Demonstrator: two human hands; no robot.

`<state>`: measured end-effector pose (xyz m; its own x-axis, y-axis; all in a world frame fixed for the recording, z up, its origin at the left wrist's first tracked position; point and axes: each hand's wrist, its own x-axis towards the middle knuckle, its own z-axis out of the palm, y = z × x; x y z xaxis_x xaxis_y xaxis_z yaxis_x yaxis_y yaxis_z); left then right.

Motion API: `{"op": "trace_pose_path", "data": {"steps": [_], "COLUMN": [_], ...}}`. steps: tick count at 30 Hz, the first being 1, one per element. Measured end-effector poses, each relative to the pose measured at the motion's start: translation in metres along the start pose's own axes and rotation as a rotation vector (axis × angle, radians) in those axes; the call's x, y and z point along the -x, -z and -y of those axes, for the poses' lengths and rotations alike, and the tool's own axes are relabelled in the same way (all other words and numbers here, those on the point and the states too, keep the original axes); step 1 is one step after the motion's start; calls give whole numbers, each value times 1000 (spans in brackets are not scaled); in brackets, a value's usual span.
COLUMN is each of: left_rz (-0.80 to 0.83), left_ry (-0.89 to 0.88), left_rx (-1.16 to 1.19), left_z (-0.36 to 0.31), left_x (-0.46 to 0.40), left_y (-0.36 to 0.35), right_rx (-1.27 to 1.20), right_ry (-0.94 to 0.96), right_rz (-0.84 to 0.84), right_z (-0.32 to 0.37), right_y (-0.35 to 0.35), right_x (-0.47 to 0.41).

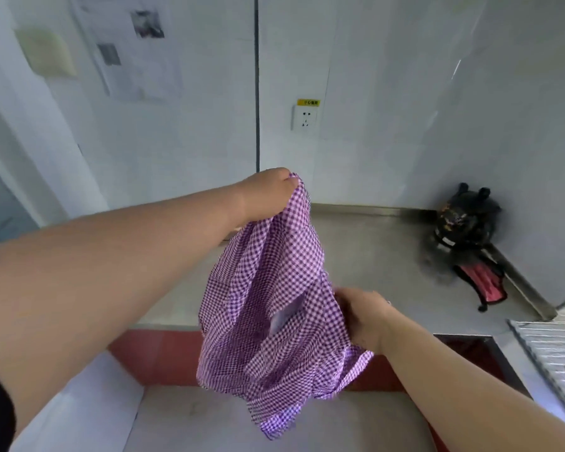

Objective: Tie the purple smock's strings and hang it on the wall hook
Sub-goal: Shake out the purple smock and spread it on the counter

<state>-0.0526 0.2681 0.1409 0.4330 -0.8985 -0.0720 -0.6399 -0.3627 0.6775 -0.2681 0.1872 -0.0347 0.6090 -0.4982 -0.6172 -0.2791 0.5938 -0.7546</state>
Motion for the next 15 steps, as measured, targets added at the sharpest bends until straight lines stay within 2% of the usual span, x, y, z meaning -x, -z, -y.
{"op": "trace_pose_path", "data": {"steps": [6, 7, 12, 15], "left_rz": [74, 88, 78, 40], "left_ry": [14, 1, -83, -101], "left_rx": [4, -6, -56, -111], "left_z": [2, 1, -5, -5], "left_x": [16, 19, 27, 31], "left_y": [18, 20, 31, 39], "right_rx": [205, 292, 1096, 1250], "right_ry": [14, 30, 280, 232], "right_rz": [103, 115, 85, 126], "right_z": [-7, -8, -11, -17], "right_y": [-17, -18, -20, -18], "right_x": [13, 15, 17, 18]}}
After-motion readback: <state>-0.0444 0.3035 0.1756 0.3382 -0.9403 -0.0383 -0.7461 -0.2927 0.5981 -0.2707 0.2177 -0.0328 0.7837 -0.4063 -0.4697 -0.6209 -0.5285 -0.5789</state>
